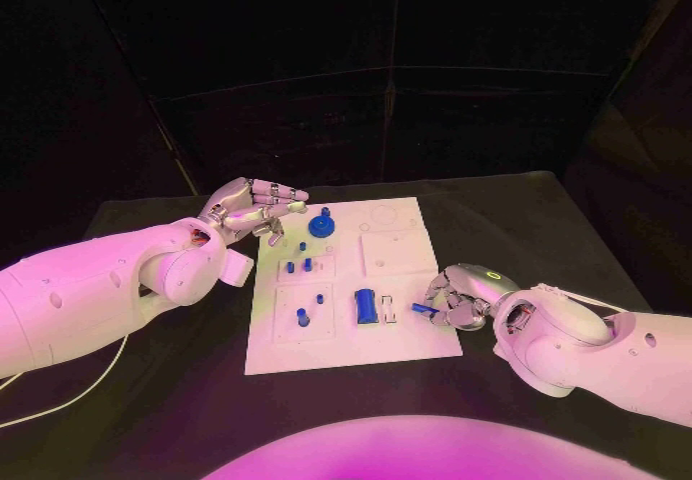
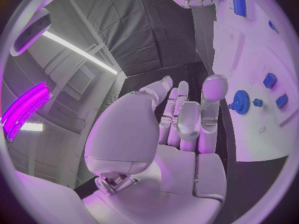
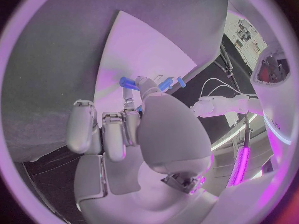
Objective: Assemble the parts on the task board
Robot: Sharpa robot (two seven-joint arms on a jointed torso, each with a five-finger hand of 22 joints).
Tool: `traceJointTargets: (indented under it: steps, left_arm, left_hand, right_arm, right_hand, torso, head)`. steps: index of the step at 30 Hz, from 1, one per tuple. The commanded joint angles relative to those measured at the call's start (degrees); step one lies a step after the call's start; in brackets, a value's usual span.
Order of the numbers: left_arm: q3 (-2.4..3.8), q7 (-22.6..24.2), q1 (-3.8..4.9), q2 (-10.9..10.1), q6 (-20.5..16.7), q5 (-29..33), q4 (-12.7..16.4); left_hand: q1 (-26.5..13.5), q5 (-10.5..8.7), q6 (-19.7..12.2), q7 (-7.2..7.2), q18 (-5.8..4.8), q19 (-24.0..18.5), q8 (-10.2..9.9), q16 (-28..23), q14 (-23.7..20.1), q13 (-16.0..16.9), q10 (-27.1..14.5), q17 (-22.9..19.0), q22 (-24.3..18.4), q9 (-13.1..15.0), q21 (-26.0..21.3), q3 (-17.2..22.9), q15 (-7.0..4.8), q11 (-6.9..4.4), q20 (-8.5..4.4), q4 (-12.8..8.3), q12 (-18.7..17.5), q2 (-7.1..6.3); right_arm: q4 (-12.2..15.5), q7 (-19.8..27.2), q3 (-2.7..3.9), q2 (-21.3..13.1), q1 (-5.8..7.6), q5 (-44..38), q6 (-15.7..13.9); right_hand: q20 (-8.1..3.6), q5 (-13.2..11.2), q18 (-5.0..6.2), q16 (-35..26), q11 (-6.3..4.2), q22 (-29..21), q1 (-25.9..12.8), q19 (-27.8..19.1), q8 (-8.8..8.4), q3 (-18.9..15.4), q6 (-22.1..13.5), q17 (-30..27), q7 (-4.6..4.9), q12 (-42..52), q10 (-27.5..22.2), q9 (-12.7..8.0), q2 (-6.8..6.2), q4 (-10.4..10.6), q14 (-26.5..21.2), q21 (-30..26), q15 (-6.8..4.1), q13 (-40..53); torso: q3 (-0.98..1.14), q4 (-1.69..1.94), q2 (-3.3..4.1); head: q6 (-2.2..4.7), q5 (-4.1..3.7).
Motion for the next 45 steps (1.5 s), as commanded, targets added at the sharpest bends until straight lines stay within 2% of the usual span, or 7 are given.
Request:
traceJointTargets:
  steps: [1, 7, 15, 21, 25, 40, 45]
  left_arm:
    - [0.04, 0.2, 0.07, 0.0, 0.3, 0.2, 0.2]
    - [0.04, 0.2, 0.07, -0.1, 0.2, 0.2, 0.3]
    - [0.04, 0.2, 0.07, -0.1, 0.3, 0.2, 0.4]
    - [0.04, 0.2, 0.07, 0.0, 0.3, 0.2, 0.4]
    - [0.04, 0.2, 0.07, 0.1, 0.3, 0.2, 0.4]
    - [0.05, 0.1, 0.07, 0.0, 0.4, 0.2, 0.4]
    - [0.05, 0.1, 0.07, 0.0, 0.5, 0.2, 0.4]
  left_hand:
    - [0.2, 0.30, -0.5, 0.06, 0.81, -0.3, -0.1, -0.1, -0.2, 0.1, -0.1, 0.0, -0.1, 0.0, -0.2, -0.4, 0.19, 0.18, 0.06, 0.1, -0.3, 0.50]
    - [0.2, 0.30, -0.5, 0.06, 0.81, -0.3, -0.1, -0.1, -0.2, 0.1, -0.1, 0.0, -0.1, 0.0, -0.2, -0.4, 0.19, 0.18, 0.06, 0.1, -0.3, 0.50]
    - [0.2, 0.30, -0.5, 0.06, 0.81, -0.3, -0.1, -0.1, -0.2, 0.1, -0.1, 0.0, -0.1, 0.0, -0.2, -0.4, 0.19, 0.18, 0.06, 0.1, -0.3, 0.50]
    - [0.2, 0.30, -0.5, 0.06, 0.81, -0.3, -0.1, -0.1, -0.2, 0.1, -0.1, 0.0, -0.1, 0.0, -0.2, -0.4, 0.19, 0.18, 0.06, 0.1, -0.3, 0.50]
    - [0.2, 0.30, -0.5, 0.06, 0.81, -0.3, -0.1, -0.1, -0.2, 0.1, -0.1, 0.0, -0.1, 0.0, -0.2, -0.4, 0.19, 0.18, 0.06, 0.1, -0.3, 0.50]
    - [0.2, 0.30, -0.5, 0.06, 0.81, -0.3, -0.1, -0.1, -0.2, 0.1, -0.1, 0.0, -0.1, 0.0, -0.2, -0.4, 0.19, 0.18, 0.06, 0.1, -0.3, 0.50]
    - [0.2, 0.30, -0.5, 0.06, 0.81, -0.3, -0.1, -0.1, -0.2, 0.1, -0.1, 0.0, -0.1, 0.0, -0.2, -0.4, 0.19, 0.18, 0.06, 0.1, -0.3, 0.50]
  right_arm:
    - [0.5, 2.4, 0.04, 0.2, 0.09, 4.5, -6.2]
    - [0.5, 3.0, 0.05, 1.0, 0.10, 7.1, -7.0]
    - [-0.6, 3.0, 0.05, 3.2, 0.09, 9.9, -5.4]
    - [-1.6, 2.4, 0.05, 5.1, 0.08, 11.4, -3.5]
    - [-2.3, 2.0, 0.05, 6.3, 0.08, 11.7, -3.2]
    - [-3.7, 0.6, 0.05, 7.8, 0.07, 11.9, -2.8]
    - [-3.9, 0.4, 0.05, 8.0, 0.07, 11.9, -2.2]
  right_hand:
    - [-0.19, 0.2, -0.68, 0.2, 0.16, 0.2, -1.2, 0.5, 0.01, 0.9, 1.1, 13.2, -0.71, 0.1, 0.2, 0.9, -0.47, 0.3, 5.9, 0.3, -0.32, 7.2]
    - [-0.20, 1.0, -0.68, 0.2, 0.18, 0.3, -3.2, 0.5, -0.30, 1.8, 1.3, 13.2, -0.69, 0.0, 0.2, 1.1, -1.57, 1.3, 5.9, 0.3, -0.29, 7.2]
    - [-0.20, 1.2, -0.70, 0.2, 0.15, 0.4, -4.5, 0.5, -0.35, 2.2, 1.6, 13.3, -0.76, 0.1, 0.3, 1.3, -1.73, 1.9, 5.9, 0.4, -0.31, 7.3]
    - [-0.26, 1.1, -0.71, 0.3, 0.00, 0.5, -6.3, 0.6, -0.23, 2.4, 2.2, 13.4, -0.98, 0.3, 0.4, 1.7, -2.04, 2.9, 5.9, 0.4, -0.41, 7.4]
    - [-0.33, 0.8, -0.70, 0.3, -0.11, 0.5, -7.2, 0.6, -0.08, 2.4, 2.6, 13.4, -1.13, 0.4, 0.5, 1.9, -2.28, 3.3, 5.9, 0.4, -0.49, 7.5]
    - [-0.49, 0.6, -0.71, 0.2, -0.28, 0.5, -9.2, 0.6, 0.14, 2.1, 3.0, 13.3, -1.33, 0.0, 0.4, 2.5, -2.65, 4.4, 5.9, 0.4, -0.65, 7.3]
    - [-0.56, 1.9, -0.72, 0.2, -0.32, 0.6, -11.0, 0.6, 0.31, 1.2, 3.2, 13.3, -1.37, -0.4, 0.3, 3.0, -2.95, 5.3, 5.9, 0.4, -0.69, 6.9]
  torso:
    - [0.01, -0.06, 0.05]
    - [0.00, -0.08, 0.05]
    - [0.04, 0.00, -0.02]
    - [0.06, -0.03, 0.05]
    - [0.00, -0.15, 0.01]
    - [0.04, -0.06, -0.04]
    - [0.05, -0.11, 0.00]
  head:
    - [-0.03, 0.24]
    - [-0.19, 0.38]
    - [-0.30, 0.47]
    - [0.18, 0.57]
    - [0.02, 0.65]
    - [-0.02, 0.78]
    - [0.00, 0.79]
